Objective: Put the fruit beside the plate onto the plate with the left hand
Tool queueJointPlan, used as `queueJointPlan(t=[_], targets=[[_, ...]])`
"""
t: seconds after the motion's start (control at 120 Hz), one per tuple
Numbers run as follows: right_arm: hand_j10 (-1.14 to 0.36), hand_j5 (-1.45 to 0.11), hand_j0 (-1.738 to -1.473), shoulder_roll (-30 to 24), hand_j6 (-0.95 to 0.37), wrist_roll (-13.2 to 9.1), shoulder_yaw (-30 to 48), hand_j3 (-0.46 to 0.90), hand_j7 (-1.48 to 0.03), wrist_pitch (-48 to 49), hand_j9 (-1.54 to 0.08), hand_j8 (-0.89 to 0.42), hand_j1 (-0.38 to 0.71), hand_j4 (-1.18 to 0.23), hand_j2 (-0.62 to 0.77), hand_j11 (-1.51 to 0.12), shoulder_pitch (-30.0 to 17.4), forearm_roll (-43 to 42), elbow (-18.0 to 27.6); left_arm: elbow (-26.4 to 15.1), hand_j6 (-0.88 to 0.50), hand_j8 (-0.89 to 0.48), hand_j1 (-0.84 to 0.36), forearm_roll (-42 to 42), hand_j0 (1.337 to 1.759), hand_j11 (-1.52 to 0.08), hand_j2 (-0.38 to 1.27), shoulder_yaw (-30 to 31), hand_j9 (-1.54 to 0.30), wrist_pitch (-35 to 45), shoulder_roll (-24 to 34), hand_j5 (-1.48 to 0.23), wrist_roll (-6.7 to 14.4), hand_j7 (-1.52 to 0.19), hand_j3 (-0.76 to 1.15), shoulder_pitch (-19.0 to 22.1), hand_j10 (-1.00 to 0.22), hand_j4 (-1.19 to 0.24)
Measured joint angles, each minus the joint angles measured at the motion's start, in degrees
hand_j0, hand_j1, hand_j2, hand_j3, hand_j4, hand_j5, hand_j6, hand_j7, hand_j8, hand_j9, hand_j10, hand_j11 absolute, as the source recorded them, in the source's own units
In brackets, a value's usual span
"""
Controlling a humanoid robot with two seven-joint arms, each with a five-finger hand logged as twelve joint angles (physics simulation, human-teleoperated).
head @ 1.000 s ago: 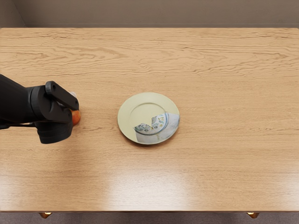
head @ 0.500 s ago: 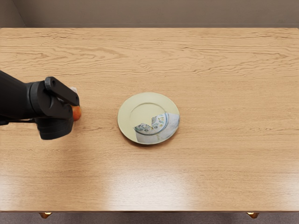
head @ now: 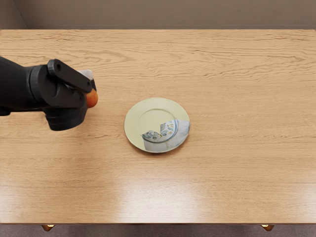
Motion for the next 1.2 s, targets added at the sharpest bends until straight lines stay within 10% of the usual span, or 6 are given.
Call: queueJointPlan(t=[1.2], targets=[[-0.04,-0.05,-1.658,0.00,-0.04,0.00,0.00,0.00,-0.05,0.00,-0.05,-0.04,-0.31,-0.04,-0.01,-0.05,0.00,0.00,0.00,-6.13,-0.31,-0.46,-0.31,1.46,1.655,-0.92,0.30,-25.90,-0.92,-1.31,1.41,-0.98,0.04,-0.95,0.00,-2.01,-0.69,-0.46]])
